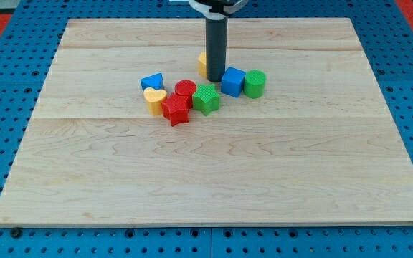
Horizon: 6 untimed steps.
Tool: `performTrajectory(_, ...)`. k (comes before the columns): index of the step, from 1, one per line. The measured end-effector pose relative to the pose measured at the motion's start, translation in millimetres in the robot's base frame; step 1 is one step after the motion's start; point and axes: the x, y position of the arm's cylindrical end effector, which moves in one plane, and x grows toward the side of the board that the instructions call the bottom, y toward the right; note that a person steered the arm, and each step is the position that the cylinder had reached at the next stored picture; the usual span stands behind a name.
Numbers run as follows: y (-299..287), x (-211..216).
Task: Separate the green circle from the blue cube
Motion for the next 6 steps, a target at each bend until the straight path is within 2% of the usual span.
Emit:
performTrajectory(1, -2.5, -2.4)
performTrajectory(3, 37.2, 31.5)
performTrajectory(4, 22.9, 15.1)
performTrajectory(5, 46.3, 0.1)
performTrajectory(6, 90.2, 17.9)
